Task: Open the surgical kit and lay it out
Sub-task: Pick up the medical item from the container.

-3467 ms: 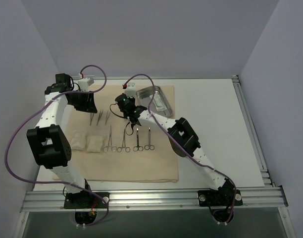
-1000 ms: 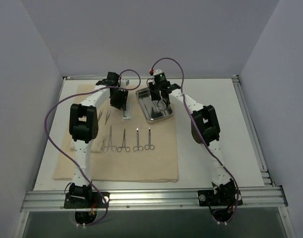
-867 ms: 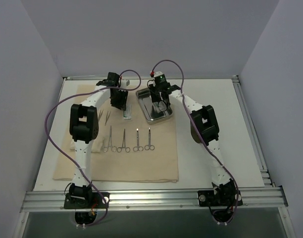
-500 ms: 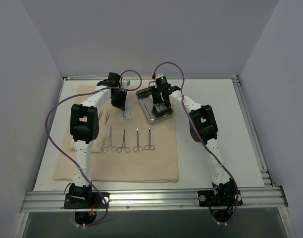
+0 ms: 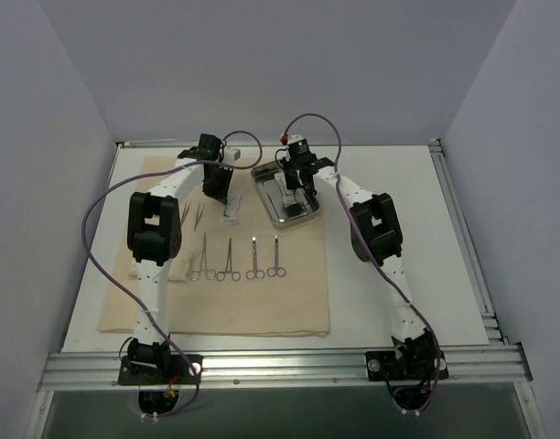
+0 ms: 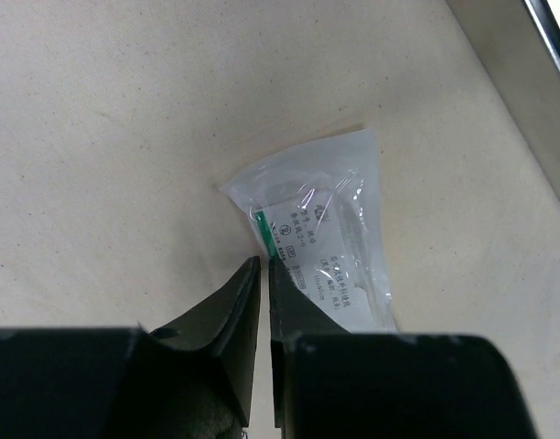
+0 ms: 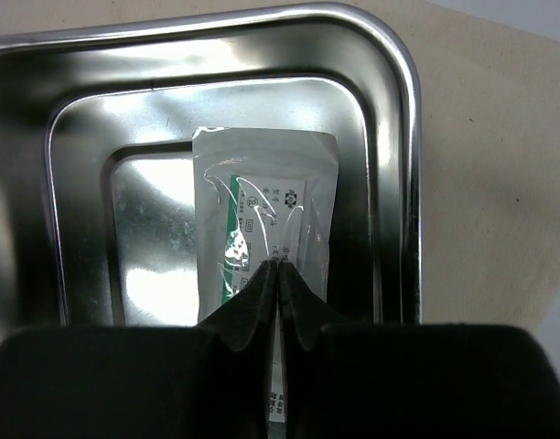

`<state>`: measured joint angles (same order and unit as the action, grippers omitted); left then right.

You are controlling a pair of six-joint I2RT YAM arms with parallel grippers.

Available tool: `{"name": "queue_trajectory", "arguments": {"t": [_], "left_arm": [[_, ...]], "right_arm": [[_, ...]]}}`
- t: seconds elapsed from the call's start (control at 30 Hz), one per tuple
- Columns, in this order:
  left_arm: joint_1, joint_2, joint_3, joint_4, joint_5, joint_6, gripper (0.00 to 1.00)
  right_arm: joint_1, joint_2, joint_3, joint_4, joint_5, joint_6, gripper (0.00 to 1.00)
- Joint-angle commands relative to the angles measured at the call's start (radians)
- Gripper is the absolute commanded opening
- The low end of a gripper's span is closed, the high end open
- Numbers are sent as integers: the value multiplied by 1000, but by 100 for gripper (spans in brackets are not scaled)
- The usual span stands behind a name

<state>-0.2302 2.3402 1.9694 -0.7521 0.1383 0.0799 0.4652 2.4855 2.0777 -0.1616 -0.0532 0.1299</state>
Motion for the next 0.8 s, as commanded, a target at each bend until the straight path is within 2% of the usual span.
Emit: {"name": "queue_trajectory", "arguments": {"t": [0.0,0.1,0.2,0.3,0.4,0.57,0.7,0.77], "left_arm": [[15,-56,-14,-18,-45,32,17],[20,-68,-21,-18,-49,32,17],[26,-82,-37,-12,-51,32,17],[29,-87,-37,-12,-49,32,17],[29,-91,-40,-10,-46,32,17],[29,-101,-35,-10,-26,31,18],[26,-120,-32,5,23,11,31],[26,-124,-29,5,32,6,33]], "right_arm": [[0,3,5,-41,-17,5,0],[1,-16,4,-39,-14,7,1],[7,-45,1,-30,-4,8,14],[13,-65,4,-26,3,4,32],[21,-63,15,-32,18,0,40],[21,-28,41,-50,42,0,48],[18,27,76,-81,47,2,52],[18,42,85,-87,50,2,53]]}}
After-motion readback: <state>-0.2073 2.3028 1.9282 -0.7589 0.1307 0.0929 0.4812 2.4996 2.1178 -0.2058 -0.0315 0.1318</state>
